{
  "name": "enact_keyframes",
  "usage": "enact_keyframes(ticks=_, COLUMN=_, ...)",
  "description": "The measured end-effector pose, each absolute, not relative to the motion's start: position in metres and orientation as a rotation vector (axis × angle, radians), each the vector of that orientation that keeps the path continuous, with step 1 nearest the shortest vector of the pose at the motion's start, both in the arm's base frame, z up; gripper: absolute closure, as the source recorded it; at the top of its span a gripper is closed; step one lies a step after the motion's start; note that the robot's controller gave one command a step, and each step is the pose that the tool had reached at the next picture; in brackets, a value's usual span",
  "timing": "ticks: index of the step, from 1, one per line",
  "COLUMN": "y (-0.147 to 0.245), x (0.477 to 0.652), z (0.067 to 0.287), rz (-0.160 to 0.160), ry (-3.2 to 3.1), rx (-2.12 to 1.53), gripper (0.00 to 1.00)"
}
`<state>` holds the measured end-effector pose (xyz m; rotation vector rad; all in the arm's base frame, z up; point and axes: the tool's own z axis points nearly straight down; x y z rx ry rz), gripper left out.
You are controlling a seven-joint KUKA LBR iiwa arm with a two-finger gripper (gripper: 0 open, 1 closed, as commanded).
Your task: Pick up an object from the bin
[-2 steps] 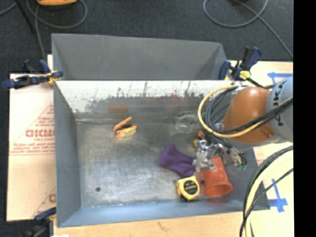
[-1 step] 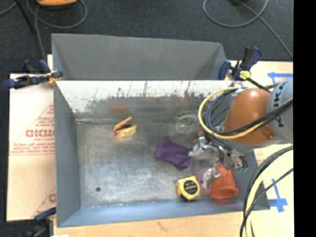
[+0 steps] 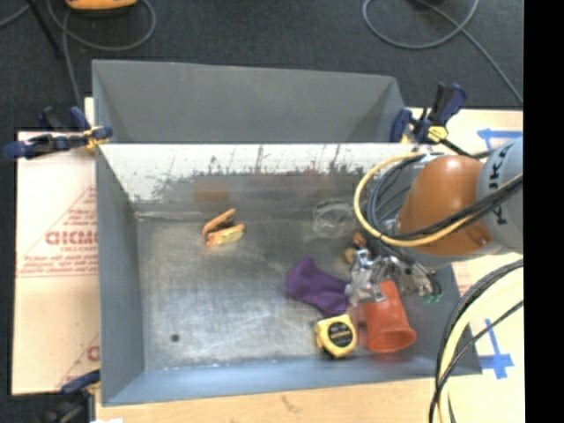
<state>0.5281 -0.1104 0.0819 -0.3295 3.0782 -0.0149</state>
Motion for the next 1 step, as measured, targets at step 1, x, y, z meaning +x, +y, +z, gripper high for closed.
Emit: enact_keyframes(ticks=1, y=-0.1096, x=0.5220, z=0.0801, rz=-0.003, ry=3.106, rx=-0.328, gripper=0.00)
